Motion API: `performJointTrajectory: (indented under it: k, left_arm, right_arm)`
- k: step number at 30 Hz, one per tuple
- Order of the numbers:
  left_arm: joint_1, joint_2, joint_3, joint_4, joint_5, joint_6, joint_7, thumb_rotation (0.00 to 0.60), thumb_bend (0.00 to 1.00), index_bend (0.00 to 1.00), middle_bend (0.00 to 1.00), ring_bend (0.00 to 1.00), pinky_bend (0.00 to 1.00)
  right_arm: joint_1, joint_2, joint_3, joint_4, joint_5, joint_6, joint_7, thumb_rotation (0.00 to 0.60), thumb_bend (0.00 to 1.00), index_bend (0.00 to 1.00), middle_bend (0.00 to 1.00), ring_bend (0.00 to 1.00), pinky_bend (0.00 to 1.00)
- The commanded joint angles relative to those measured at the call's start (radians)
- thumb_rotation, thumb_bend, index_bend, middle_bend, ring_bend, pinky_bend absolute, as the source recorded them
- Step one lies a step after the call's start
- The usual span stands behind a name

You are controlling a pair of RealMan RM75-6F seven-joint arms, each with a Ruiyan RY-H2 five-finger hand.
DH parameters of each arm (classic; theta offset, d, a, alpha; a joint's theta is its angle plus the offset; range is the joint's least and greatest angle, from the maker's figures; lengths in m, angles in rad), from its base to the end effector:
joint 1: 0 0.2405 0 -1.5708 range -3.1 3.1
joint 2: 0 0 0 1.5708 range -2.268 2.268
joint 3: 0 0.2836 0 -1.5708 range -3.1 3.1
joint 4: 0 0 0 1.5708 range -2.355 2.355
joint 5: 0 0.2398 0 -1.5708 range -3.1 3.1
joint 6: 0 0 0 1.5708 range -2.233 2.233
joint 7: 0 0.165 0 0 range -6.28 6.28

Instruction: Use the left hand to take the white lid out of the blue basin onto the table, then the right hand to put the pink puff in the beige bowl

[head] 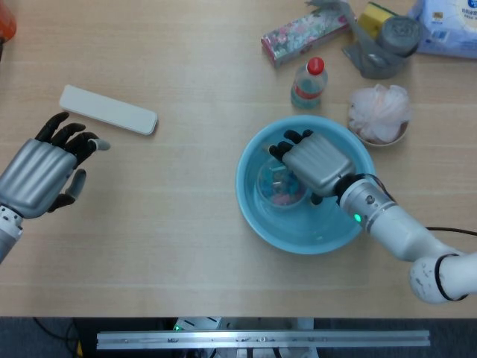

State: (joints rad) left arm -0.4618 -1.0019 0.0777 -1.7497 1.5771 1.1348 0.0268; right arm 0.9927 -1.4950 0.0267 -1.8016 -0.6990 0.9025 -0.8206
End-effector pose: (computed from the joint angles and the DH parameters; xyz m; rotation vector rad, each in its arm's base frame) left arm -0.2677 0.2734 0.0977 -1.9504 -0.8939 -0.8238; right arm -0.1014 -0.3252 -0.0889 2.2671 -0.8047 0.5594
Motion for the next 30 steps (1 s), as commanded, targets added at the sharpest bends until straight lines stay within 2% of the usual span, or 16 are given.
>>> performJointTrajectory:
  k: [1, 10, 17, 30]
  left_arm:
    - [0.002, 0.0, -0.002, 0.005, 0.007, 0.002, -0.007, 0.6, 0.63, 0.23, 0.24, 0.16, 0.07]
    - [0.007, 0.001, -0.006, 0.019, 0.022, 0.002, -0.036, 0.6, 0.63, 0.23, 0.23, 0.15, 0.07]
    - [0.008, 0.001, -0.005, 0.024, 0.036, -0.003, -0.048, 0.6, 0.63, 0.23, 0.23, 0.15, 0.07]
    - [0.006, -0.001, -0.007, 0.035, 0.045, -0.016, -0.07, 0.6, 0.63, 0.23, 0.23, 0.15, 0.07]
  right_arm:
    - [0.011, -0.005, -0.011, -0.003, 0.01, 0.001, -0.007, 0.6, 0.0, 0.13, 0.27, 0.14, 0.3]
    - [0.036, -0.02, -0.03, 0.004, 0.037, 0.005, -0.007, 0.6, 0.0, 0.13, 0.25, 0.14, 0.3]
    - [0.041, 0.001, -0.056, -0.011, 0.041, 0.022, -0.01, 0.6, 0.0, 0.13, 0.25, 0.14, 0.3]
    - [0.044, 0.038, -0.07, -0.031, 0.035, 0.028, 0.018, 0.6, 0.0, 0.13, 0.25, 0.14, 0.3]
